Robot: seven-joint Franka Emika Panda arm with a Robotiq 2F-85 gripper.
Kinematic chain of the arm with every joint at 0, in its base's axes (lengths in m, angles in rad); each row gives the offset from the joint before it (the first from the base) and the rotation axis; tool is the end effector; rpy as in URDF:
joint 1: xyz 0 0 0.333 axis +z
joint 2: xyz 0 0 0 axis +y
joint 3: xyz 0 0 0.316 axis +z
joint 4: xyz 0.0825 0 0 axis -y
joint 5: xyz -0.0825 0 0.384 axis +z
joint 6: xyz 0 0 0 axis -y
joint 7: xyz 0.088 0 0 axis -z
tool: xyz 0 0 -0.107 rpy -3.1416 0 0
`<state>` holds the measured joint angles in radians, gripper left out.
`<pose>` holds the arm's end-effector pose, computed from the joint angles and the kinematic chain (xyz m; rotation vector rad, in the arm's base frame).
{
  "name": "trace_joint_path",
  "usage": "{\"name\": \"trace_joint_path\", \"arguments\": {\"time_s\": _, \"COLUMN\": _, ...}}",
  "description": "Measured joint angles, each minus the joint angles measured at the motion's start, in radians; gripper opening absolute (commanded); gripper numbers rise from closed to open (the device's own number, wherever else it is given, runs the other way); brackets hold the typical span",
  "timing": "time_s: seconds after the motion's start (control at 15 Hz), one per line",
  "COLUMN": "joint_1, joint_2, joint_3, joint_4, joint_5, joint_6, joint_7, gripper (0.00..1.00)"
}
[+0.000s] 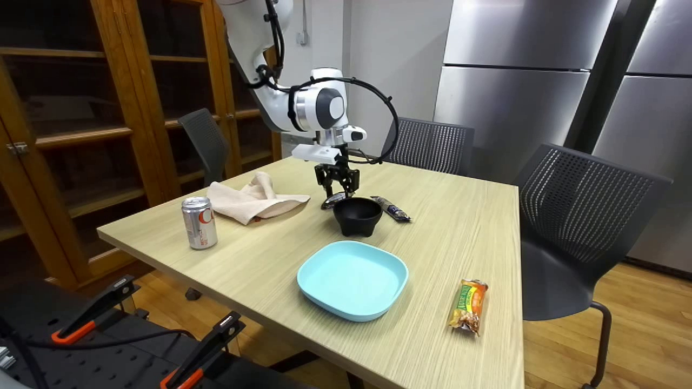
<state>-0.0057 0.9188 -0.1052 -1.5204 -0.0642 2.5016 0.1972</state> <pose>0.7044 -0.0666 0.1206 3.0032 -0.3224 0.1069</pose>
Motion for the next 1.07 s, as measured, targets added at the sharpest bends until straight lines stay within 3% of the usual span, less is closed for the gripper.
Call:
{"name": "trace_joint_path", "arguments": {"time_s": 0.33, "joint_1": 0.0, "joint_2": 0.005, "joint_3": 0.0, "joint_4": 0.011, "joint_5": 0.0, "joint_6": -0.006, "joint_7": 0.0, "gripper": 0.02}}
{"name": "trace_joint_path", "arguments": {"time_s": 1.07, "joint_1": 0.044, "joint_2": -0.06, "joint_3": -0.019, "joint_4": -0.034, "joint_5": -0.029, "joint_6": -0.002, "joint_7": -0.001, "gripper": 0.03}}
